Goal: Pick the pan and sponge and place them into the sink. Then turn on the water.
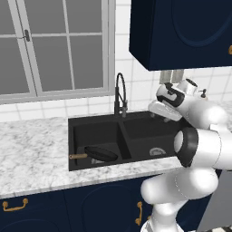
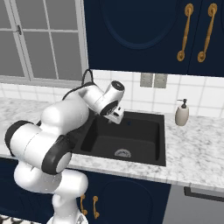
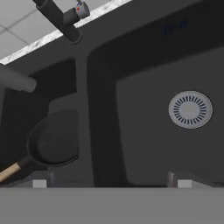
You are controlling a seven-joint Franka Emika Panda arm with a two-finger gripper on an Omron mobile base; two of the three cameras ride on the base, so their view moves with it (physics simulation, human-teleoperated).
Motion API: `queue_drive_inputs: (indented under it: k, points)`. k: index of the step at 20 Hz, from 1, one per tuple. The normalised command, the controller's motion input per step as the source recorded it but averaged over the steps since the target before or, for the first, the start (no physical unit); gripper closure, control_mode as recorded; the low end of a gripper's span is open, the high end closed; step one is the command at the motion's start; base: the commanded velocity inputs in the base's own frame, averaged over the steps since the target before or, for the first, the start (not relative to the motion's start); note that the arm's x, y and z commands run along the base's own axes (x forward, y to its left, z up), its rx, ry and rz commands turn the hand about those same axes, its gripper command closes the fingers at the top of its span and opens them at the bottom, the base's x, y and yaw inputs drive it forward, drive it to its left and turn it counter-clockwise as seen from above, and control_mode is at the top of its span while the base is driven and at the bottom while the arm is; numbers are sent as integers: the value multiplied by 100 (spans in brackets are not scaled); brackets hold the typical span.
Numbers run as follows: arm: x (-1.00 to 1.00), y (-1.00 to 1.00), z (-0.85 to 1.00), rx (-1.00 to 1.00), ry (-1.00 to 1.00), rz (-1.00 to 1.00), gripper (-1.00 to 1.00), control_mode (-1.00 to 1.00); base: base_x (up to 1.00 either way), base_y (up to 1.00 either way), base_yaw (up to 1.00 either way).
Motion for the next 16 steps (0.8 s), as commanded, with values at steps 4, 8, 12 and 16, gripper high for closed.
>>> queue_drive_inputs:
  k: [4, 8, 12, 16]
  points:
    - [60, 0, -12, 1, 0, 0, -100, -100, 0, 0, 0]
    - [16, 2, -4, 0, 0, 0, -100, -100, 0, 0, 0]
    - [47, 13, -23, 1, -8, 0, -100, -100, 0, 0, 0]
    - [44, 10, -15, 5, -10, 0, -100, -100, 0, 0, 0]
